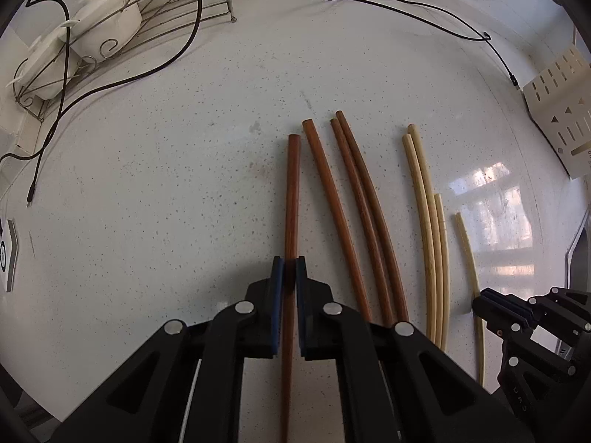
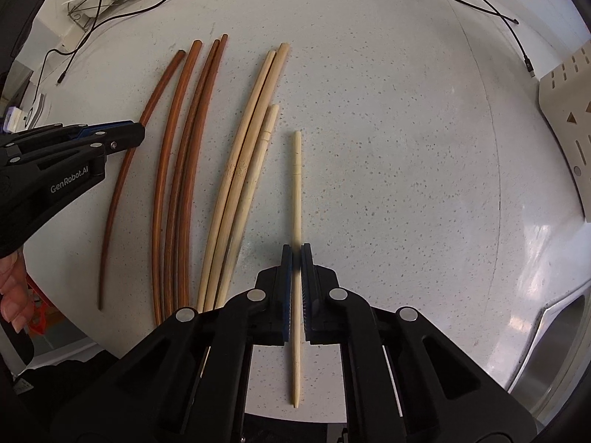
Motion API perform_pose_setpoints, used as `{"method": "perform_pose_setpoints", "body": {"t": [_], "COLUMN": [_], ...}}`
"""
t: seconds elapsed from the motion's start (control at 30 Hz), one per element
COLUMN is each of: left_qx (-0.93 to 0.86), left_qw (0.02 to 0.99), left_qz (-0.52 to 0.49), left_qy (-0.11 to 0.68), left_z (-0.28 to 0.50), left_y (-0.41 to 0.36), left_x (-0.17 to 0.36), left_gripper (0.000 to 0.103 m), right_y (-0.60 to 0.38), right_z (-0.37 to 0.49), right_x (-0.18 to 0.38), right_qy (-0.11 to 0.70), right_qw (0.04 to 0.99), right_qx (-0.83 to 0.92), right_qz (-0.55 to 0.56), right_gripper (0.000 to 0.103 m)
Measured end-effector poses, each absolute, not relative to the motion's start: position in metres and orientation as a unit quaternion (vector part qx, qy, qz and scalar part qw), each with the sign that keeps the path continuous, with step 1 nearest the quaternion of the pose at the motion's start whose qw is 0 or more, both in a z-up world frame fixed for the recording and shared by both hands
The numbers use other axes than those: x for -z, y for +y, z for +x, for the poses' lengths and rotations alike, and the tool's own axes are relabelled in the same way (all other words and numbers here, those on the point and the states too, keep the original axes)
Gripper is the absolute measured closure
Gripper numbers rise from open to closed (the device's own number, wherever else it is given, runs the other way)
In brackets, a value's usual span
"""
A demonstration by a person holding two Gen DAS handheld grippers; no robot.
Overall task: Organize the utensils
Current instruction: 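Close the right tool on a light chopstick while the left tool closes on a dark brown one, then lift both held chopsticks and carry them toward the cream holder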
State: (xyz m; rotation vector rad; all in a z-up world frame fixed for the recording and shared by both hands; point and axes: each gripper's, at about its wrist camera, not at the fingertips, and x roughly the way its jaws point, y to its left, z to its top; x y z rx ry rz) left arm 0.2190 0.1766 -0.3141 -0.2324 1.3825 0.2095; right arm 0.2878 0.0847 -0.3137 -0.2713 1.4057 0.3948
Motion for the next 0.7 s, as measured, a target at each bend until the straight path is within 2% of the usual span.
{"method": "perform_pose_setpoints", "body": {"t": [0.7], "left_qx": [-0.089], "left_qw": [0.765], "left_qz": [-0.115], "left_qy": [0.627], "left_z": [0.206], "left_y": [0.182], "left_x": [0.312], "left_gripper": [0.097], "right_y": [0.043], "right_z": [0.297], "right_x": [0.298], "right_qy": [0.633], "right_qw": [0.749], "right_qx": [-0.182], "right_qz": [-0.075], "right_gripper": [0.099]}}
